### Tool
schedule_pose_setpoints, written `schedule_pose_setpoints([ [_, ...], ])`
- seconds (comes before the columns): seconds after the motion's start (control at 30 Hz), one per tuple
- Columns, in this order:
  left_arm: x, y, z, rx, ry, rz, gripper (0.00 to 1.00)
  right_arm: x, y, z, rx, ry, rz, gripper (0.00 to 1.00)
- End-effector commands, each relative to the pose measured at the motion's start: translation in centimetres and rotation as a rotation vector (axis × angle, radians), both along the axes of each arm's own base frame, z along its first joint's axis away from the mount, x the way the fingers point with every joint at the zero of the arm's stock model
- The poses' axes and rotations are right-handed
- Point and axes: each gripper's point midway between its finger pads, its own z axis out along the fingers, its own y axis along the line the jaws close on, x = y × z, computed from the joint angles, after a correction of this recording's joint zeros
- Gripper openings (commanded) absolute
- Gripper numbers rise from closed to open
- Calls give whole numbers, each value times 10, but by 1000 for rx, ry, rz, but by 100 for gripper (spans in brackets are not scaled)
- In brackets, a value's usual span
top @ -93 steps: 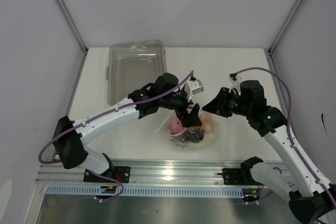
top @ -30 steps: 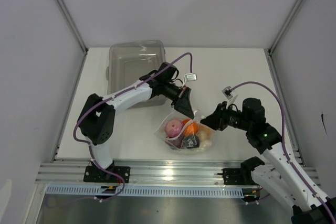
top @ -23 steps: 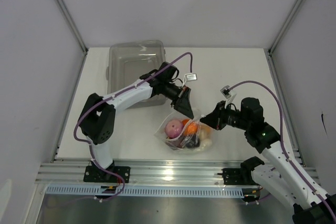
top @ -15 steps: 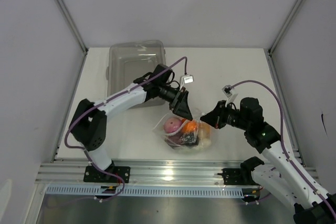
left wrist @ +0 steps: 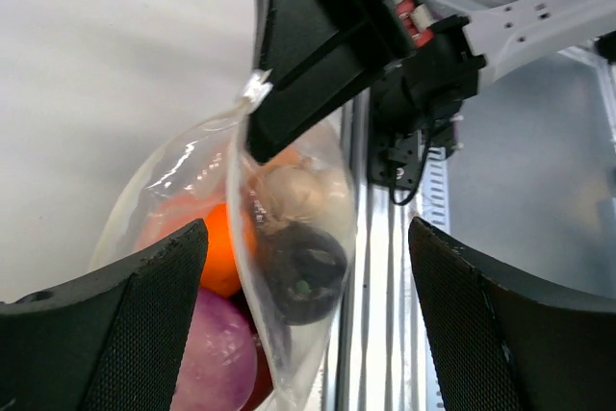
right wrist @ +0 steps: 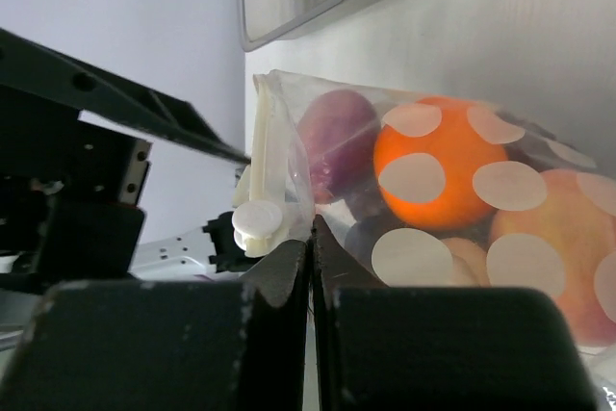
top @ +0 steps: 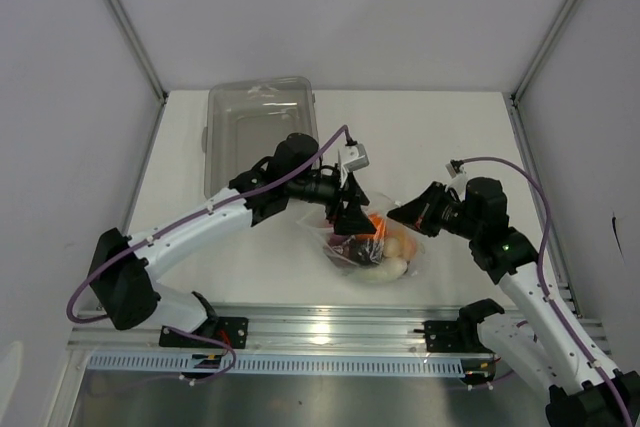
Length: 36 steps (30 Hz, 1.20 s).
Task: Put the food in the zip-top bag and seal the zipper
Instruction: Zip the zipper food storage bag at the center of the board.
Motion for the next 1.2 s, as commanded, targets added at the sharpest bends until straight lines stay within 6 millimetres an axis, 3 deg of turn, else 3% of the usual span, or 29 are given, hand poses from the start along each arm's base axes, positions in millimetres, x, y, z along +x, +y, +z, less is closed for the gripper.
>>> schedule_pose_setpoints([
  [0.0, 17, -5, -8, 26, -71, 46, 86, -1, 7, 22, 117, 22, 2, 0],
  [0.07, 34, -4, -7, 41, -115, 126, 87, -4, 8, 26, 125, 24, 14, 0],
  [0.2, 56, -6, 17, -3, -226, 210, 90, -8, 10, 27, 126, 22, 45, 0],
  [0.3, 55, -16, 38, -27, -320, 117, 91, -13, 12, 27, 120, 27, 81, 0],
  [0.33, 51, -18, 20, 21, -291, 58, 91, -14, 13, 28, 118, 21, 89, 0],
  [0.37, 47, -21, 26, 16, -303, 4, 91, -17, 13, 28, 116, 18, 107, 0],
  [0.43, 31, -23, 10, 59, -258, -135, 91, -19, 13, 32, 104, -4, 126, 0],
  [0.77, -12, -26, -5, 13, -39, -434, 91, -18, 13, 35, 63, -32, 155, 0],
  [0.93, -23, -17, -16, 9, -43, -396, 91, -12, 11, 38, 85, -3, 113, 0],
  [1.1, -14, -12, -43, 95, -78, -223, 89, -8, 8, 37, 134, 68, 56, 0],
  [1.13, -6, -15, -31, 58, -128, -179, 89, -8, 8, 36, 143, 80, 50, 0],
  [1.17, -7, -8, -50, 94, -102, -144, 88, -7, 8, 36, 151, 89, 44, 0],
])
